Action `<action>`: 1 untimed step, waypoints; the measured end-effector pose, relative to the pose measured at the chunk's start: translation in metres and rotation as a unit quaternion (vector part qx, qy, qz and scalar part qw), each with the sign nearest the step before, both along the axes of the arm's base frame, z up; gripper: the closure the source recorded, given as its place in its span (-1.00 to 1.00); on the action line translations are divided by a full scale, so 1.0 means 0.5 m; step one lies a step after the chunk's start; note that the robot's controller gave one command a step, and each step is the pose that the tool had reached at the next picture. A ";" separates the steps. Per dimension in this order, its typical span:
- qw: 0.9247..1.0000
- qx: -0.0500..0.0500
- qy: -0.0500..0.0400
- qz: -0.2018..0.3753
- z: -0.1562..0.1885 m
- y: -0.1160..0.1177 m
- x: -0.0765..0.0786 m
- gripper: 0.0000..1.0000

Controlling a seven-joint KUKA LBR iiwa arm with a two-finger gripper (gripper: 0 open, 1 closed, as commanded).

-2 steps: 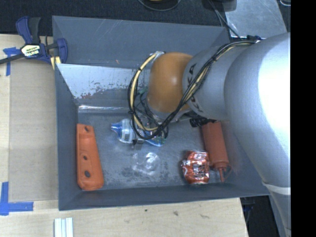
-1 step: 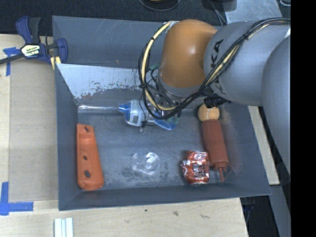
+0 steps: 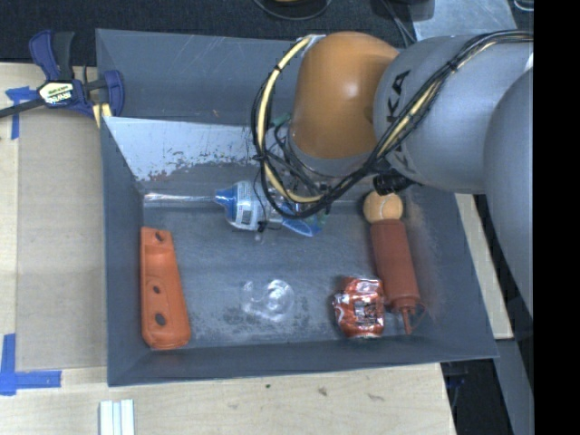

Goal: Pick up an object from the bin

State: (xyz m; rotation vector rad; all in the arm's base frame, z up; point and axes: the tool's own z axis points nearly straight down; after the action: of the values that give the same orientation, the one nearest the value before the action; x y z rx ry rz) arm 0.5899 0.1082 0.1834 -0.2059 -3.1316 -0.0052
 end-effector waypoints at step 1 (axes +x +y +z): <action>0.999 0.000 0.002 -0.037 -0.233 -0.011 0.021 1.00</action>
Offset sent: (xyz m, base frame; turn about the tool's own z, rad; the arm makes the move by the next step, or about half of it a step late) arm -0.0097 0.0074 0.0305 0.0402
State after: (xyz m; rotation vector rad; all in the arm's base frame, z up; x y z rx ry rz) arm 0.6004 0.1027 0.0671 -0.3212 -3.1189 -0.0050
